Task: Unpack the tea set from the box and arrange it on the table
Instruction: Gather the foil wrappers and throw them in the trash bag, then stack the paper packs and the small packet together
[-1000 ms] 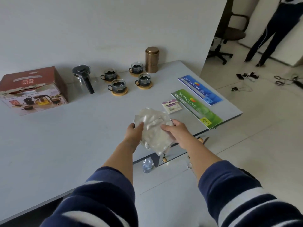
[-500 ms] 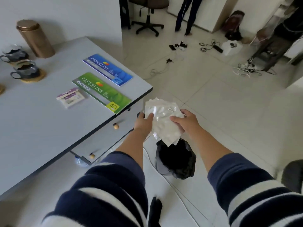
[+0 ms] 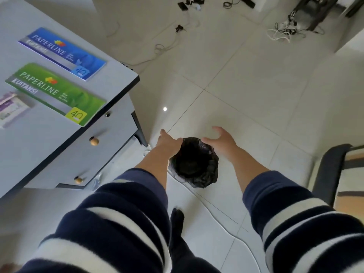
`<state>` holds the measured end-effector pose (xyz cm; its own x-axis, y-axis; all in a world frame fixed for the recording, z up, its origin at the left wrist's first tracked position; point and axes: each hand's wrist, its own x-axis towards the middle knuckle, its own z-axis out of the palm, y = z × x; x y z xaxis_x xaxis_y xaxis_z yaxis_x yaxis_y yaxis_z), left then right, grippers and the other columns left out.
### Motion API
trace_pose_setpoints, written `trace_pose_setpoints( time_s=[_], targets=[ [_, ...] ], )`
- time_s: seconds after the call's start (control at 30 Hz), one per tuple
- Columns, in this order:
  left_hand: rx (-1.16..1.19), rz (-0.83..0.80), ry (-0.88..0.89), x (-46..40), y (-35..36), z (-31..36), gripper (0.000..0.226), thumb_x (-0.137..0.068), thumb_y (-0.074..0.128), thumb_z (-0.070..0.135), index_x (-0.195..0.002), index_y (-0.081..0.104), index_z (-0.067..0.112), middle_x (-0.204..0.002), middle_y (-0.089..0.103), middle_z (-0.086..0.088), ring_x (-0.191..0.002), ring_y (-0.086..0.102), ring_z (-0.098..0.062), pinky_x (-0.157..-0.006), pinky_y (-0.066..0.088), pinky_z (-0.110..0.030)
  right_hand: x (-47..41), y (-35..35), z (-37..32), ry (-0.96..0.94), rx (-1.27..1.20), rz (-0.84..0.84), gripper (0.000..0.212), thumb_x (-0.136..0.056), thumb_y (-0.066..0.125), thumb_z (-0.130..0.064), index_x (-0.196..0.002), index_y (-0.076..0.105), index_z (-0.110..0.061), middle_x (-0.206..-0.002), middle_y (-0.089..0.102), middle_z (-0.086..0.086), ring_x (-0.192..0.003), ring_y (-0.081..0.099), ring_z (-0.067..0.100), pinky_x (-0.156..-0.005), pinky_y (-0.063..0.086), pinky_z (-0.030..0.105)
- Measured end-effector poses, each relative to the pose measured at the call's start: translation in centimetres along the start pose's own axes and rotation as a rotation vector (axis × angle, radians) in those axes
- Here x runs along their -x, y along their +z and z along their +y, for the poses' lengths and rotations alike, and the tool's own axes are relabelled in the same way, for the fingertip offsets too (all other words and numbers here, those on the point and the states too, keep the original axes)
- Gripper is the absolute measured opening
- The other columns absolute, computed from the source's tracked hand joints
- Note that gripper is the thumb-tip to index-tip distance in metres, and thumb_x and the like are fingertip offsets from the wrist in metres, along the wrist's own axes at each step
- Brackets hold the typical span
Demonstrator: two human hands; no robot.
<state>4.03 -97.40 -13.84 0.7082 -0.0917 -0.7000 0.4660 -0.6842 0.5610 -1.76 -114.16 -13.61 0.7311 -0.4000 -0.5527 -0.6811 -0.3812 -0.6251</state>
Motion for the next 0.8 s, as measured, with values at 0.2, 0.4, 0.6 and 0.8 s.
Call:
trace_pose_setpoints(
  time_s=[0.2,0.4,0.6,0.8],
  targets=[
    [-0.079,0.058,0.074,0.4,-2.2,0.9,0.069,-0.097,0.047,0.026,-0.153,0.008,0.011,-0.153,0.031,-0.013,-0.132,0.041,-0.033,-0.098,0.039,-0.039,-0.2,0.7,-3.9,-0.075,0.061,-0.061,0.066,-0.084,0.068,-0.039,-0.141,0.041,-0.021,-0.144,0.045,0.004,-0.127,0.049,0.024,-0.105,0.040,0.033],
    [-0.017,0.189,0.151,1.0,-9.4,1.4,0.065,-0.094,0.050,0.023,-0.151,0.020,0.012,-0.148,0.040,-0.013,-0.130,0.046,-0.031,-0.106,0.041,-0.039,0.2,2.6,-11.4,-0.225,0.199,-0.131,0.060,-0.087,0.064,-0.039,-0.140,0.042,-0.020,-0.144,0.044,0.008,-0.127,0.049,0.024,-0.104,0.039,0.030],
    [0.096,0.477,0.179,1.2,-20.3,-0.2,0.056,-0.095,0.051,0.023,-0.146,0.031,0.016,-0.144,0.046,-0.008,-0.130,0.045,-0.029,-0.106,0.041,-0.040,0.8,7.2,-21.6,-0.419,0.312,-0.192,0.058,-0.089,0.061,-0.034,-0.141,0.043,-0.016,-0.142,0.047,0.008,-0.125,0.051,0.025,-0.102,0.042,0.033],
    [0.146,0.661,0.072,-0.5,-30.2,-4.9,0.052,-0.093,0.049,0.014,-0.144,0.038,0.015,-0.137,0.052,-0.011,-0.120,0.053,-0.032,-0.097,0.048,-0.039,0.3,14.3,-30.0,-0.539,0.361,-0.269,0.052,-0.089,0.060,-0.032,-0.138,0.046,-0.020,-0.141,0.049,0.007,-0.123,0.053,0.022,-0.095,0.042,0.028]
  ],
)
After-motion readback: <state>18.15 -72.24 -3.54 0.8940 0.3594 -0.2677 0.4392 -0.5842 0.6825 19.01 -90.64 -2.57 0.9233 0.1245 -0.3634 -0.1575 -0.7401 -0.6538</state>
